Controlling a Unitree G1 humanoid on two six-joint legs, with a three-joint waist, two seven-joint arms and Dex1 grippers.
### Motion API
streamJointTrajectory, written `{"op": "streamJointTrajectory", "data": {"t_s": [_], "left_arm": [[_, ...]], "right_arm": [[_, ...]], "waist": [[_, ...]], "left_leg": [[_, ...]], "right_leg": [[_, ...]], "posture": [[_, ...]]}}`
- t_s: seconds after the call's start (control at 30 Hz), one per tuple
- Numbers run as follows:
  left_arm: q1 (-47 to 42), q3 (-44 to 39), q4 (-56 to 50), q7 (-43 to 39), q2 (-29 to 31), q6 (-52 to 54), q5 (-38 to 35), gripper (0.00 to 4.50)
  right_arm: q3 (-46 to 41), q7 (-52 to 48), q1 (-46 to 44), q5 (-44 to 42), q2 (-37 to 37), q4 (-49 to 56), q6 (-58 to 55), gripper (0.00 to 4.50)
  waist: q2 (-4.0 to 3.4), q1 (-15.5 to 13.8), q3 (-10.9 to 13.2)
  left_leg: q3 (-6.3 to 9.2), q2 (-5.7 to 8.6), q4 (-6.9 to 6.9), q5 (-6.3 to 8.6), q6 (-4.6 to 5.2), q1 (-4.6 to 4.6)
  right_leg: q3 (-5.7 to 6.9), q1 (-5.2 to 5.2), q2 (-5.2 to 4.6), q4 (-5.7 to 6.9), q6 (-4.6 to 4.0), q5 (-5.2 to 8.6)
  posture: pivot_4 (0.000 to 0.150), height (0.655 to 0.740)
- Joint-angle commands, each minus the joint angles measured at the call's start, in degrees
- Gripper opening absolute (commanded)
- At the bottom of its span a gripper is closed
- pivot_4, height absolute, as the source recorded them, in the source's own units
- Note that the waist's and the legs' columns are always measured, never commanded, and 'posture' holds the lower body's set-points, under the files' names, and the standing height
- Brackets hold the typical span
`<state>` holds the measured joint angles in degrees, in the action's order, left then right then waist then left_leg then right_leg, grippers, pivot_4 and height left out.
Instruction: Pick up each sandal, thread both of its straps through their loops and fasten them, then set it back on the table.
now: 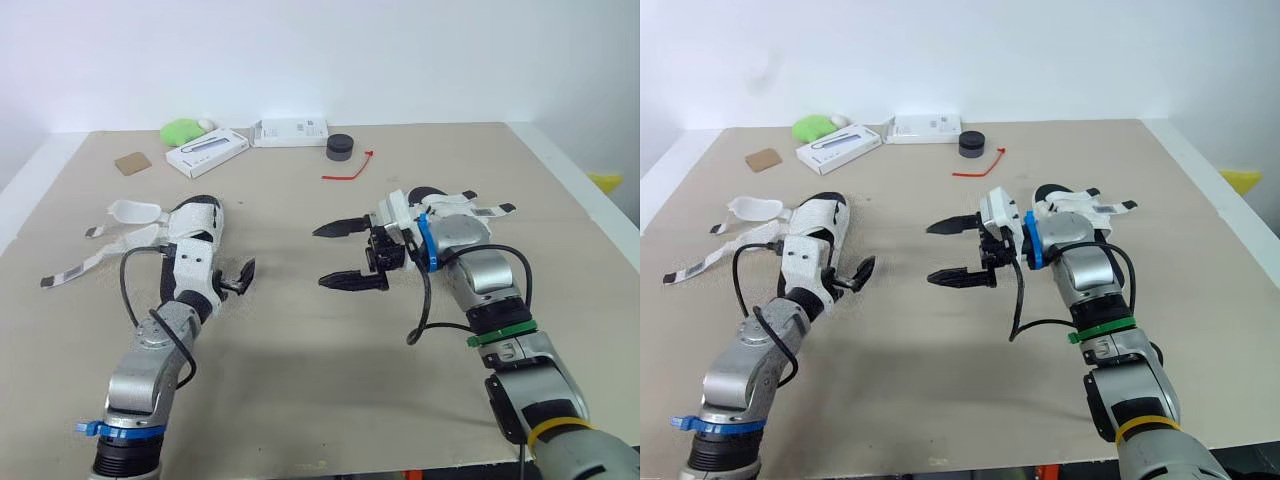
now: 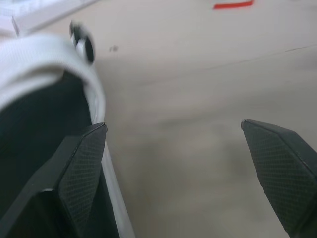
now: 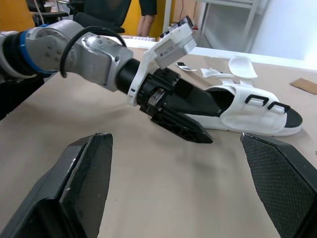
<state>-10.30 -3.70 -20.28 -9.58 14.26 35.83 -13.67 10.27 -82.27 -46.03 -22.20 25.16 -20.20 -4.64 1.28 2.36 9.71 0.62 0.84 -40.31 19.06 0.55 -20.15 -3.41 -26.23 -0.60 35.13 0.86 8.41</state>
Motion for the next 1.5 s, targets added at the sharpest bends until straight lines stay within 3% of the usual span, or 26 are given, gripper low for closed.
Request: {"op": "streamJointTrajectory", "data": {"t_s": [0.03, 0.5, 1.0, 1.13, 1.37, 1.5], "left_arm": [[-2.58, -1.57, -1.11, 3.58, -0.26, 1.76, 1.88, 4.50], [-12.16, -7.12, 8.67, 6.31, -1.81, 4.05, 0.03, 4.50], [-22.06, -5.89, 23.40, 3.04, -1.42, 2.55, 0.22, 4.50], [-22.80, -7.10, 25.63, 3.64, -1.13, 1.57, 0.33, 3.19], [-23.68, -7.02, 27.23, 0.03, 1.37, -1.14, 0.16, 0.05], [-22.53, -4.52, 26.29, -6.63, 4.62, -3.90, 0.33, 0.02]], "right_arm": [[-1.78, 0.54, 0.04, -0.02, 0.38, 2.07, 0.75, 4.44], [-1.77, 2.03, 0.86, 1.13, 0.57, 1.92, 2.14, 4.44], [-1.74, 3.12, 0.47, 2.08, 0.22, 1.50, 3.19, 4.44], [-1.71, 3.22, 0.78, 2.12, 0.41, 2.08, 3.08, 4.50], [-1.90, 3.47, 0.70, 1.90, 0.49, 2.58, 2.72, 4.50], [-2.48, 3.56, 0.67, 0.59, 0.74, 3.79, 1.03, 4.50]], "waist": [[0.00, 0.01, 0.00], [0.02, 0.02, -0.01], [0.02, 0.02, -0.01], [0.02, 0.02, -0.01], [0.02, 0.02, -0.01], [0.02, 0.04, -0.01]], "left_leg": [[0.03, 0.00, 0.00, -0.03, -0.05, 0.00], [0.12, -0.02, 0.00, -0.12, -0.15, -0.03], [0.24, 0.05, 0.00, -0.19, -0.28, -0.06], [0.27, 0.06, 0.00, -0.23, -0.34, -0.07], [0.33, 0.12, 0.00, -0.28, -0.43, -0.08], [0.38, 0.14, 0.00, -0.30, -0.47, -0.12]], "right_leg": [[0.02, 0.00, 0.01, 0.02, -0.02, -0.02], [0.09, 0.00, 0.09, 0.03, -0.11, -0.13], [0.18, 0.01, 0.01, 0.03, -0.10, -0.14], [0.20, 0.01, -0.01, 0.05, -0.10, -0.14], [0.23, 0.02, -0.05, 0.06, -0.07, -0.17], [0.28, 0.00, -0.09, 0.06, -0.07, -0.17]], "posture": [[0.150, 0.7400], [0.150, 0.7400], [0.150, 0.7400], [0.150, 0.7400], [0.150, 0.7400], [0.150, 0.7400]]}}
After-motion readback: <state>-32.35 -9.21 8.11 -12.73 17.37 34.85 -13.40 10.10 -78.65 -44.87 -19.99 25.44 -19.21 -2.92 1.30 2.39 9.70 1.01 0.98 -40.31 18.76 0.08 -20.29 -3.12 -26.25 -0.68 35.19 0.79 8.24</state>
